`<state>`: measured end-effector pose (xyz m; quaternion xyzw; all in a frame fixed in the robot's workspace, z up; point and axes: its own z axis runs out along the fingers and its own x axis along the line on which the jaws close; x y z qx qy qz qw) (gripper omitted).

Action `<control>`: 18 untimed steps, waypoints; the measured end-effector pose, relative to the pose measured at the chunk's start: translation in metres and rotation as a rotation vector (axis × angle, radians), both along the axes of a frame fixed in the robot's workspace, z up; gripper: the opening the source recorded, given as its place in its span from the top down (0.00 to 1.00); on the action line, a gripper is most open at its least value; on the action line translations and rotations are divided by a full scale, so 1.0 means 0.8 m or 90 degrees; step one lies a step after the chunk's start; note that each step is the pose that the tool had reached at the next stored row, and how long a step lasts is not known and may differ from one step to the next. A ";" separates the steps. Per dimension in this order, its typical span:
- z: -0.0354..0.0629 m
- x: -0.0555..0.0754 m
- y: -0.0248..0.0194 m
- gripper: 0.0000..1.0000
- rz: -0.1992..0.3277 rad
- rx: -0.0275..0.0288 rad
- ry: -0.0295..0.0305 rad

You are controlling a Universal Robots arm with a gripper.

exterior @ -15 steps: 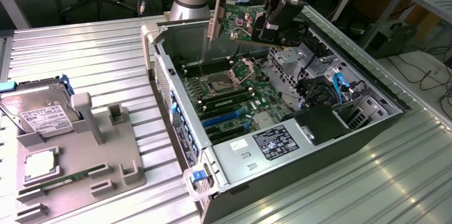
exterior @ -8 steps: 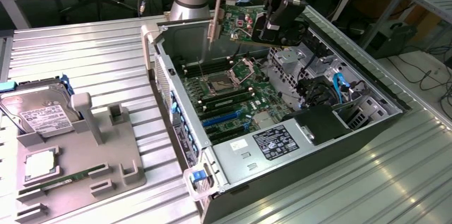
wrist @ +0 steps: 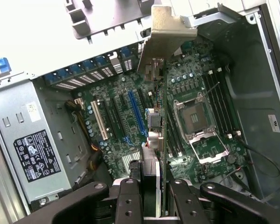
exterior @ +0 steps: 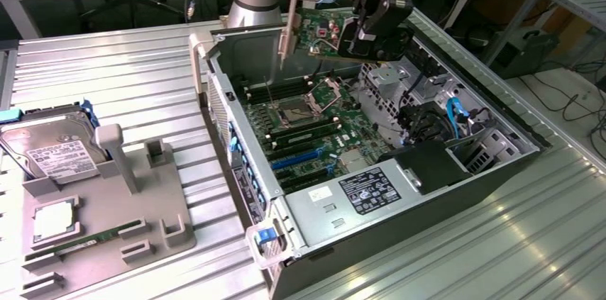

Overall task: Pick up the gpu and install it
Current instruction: 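Insert the gpu into the slot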

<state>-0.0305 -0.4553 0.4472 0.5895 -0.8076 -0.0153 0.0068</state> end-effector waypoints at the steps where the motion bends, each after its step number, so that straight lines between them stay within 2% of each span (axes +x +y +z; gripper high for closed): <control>1: 0.000 0.000 -0.0001 0.72 0.004 0.0000 0.0000; 18: 0.000 0.000 -0.0022 0.72 0.079 0.0006 0.0000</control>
